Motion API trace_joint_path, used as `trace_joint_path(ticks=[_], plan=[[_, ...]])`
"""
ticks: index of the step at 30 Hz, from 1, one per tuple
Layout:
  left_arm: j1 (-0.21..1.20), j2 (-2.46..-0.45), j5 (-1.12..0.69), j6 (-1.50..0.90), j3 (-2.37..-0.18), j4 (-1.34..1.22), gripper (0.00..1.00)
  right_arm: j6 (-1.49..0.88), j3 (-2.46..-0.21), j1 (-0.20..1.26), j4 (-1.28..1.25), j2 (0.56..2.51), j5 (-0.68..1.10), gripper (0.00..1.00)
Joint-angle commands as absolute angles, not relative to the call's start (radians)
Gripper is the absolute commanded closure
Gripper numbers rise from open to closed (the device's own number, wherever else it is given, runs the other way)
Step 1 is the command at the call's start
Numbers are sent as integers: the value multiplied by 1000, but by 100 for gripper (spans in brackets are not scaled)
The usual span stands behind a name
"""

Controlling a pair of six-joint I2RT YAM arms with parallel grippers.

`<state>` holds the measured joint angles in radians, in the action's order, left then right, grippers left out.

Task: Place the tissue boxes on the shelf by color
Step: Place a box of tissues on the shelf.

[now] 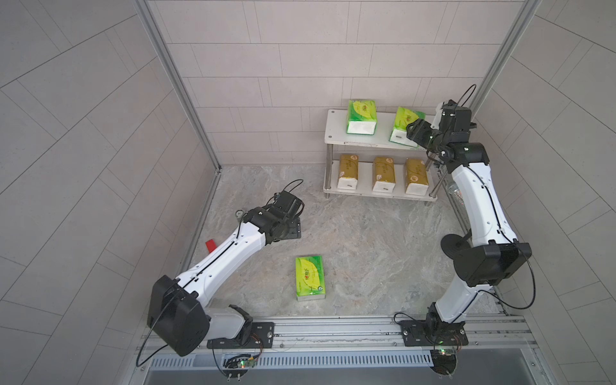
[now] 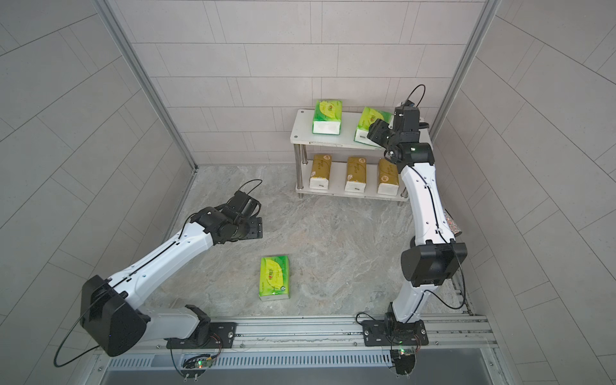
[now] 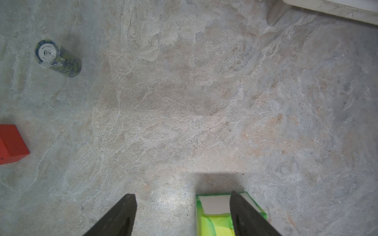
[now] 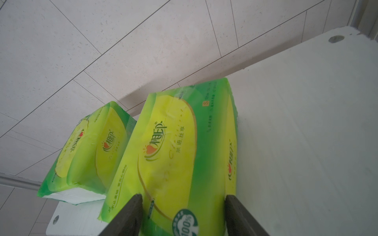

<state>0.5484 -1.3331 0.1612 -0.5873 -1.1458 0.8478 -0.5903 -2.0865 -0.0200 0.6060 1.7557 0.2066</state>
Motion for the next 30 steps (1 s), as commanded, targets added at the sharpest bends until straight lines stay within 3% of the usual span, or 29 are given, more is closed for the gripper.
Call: trace_joint_path(ticks=[1,13,30], plan=[[554,-1321,168,-591,-1149,868,20,-548,-2113,-44,622,1785,314,34],[553,-1359,173,-589,-1166,864,20,-504,-2236,-77,659,1894,483,34],[552,-1393,183,-589,-1182,853,20,-506,-2261,-83,661,1934,402,34]])
